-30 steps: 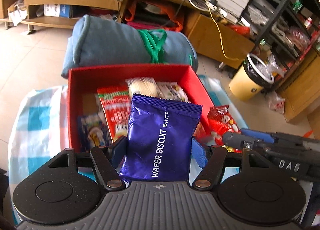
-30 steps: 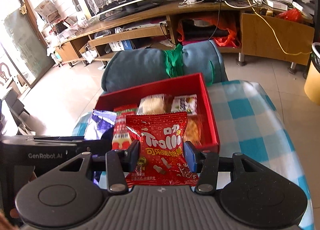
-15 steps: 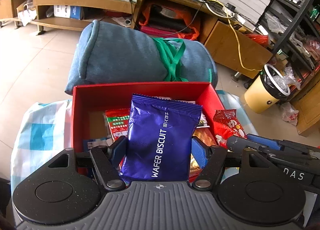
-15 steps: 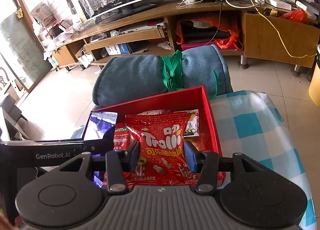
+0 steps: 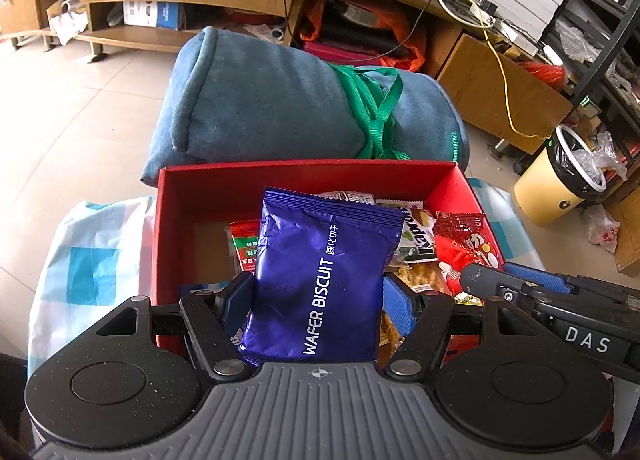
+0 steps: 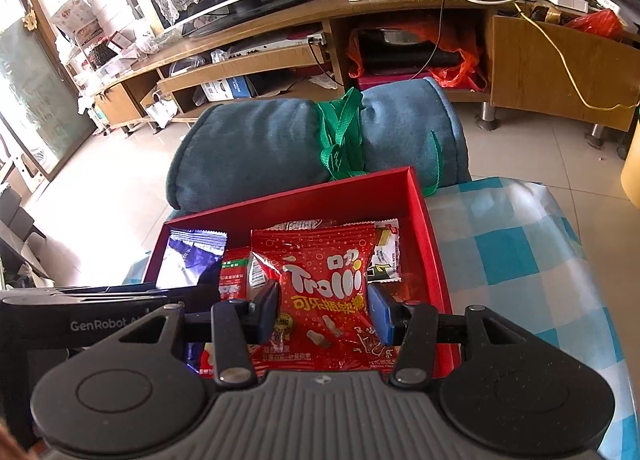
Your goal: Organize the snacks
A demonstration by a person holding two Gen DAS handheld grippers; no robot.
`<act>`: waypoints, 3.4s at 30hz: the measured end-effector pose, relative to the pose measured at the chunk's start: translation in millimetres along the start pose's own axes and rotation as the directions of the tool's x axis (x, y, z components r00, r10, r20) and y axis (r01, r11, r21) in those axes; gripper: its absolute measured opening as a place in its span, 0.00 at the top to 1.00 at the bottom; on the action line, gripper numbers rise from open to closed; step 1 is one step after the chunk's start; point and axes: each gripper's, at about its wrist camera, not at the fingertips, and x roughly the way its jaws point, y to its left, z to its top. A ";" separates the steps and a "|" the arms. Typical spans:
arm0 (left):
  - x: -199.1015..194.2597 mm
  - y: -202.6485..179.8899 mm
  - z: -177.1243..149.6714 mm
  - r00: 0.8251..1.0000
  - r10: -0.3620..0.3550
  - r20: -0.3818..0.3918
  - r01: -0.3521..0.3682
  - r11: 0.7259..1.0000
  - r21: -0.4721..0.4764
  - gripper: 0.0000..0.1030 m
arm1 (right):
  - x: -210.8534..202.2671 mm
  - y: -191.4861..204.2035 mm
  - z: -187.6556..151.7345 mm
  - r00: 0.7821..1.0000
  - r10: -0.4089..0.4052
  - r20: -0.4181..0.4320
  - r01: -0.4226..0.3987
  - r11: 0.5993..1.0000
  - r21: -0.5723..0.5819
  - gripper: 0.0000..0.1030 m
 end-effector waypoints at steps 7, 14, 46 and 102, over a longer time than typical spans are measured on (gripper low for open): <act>5.6 0.2 -0.5 1.000 0.017 -0.008 -0.017 1.000 0.001 0.28 | 9.8 -0.5 -0.2 1.000 -0.024 -0.015 0.024 1.000 -0.006 0.58; 10.1 0.6 -1.4 0.999 0.027 -0.018 -0.027 1.000 -0.002 0.28 | 14.1 0.9 -0.5 0.999 -0.026 -0.021 0.026 1.000 -0.012 0.58; -32.1 7.2 -39.3 0.995 0.095 0.037 -0.095 0.995 0.004 0.16 | -32.3 19.7 -41.8 0.995 -0.100 0.000 0.099 0.995 -0.015 0.50; -101.7 -13.7 -163.4 0.992 0.087 0.091 -0.096 0.991 0.093 0.13 | -121.6 40.8 -160.6 0.998 -0.066 -0.007 0.065 0.998 -0.016 0.44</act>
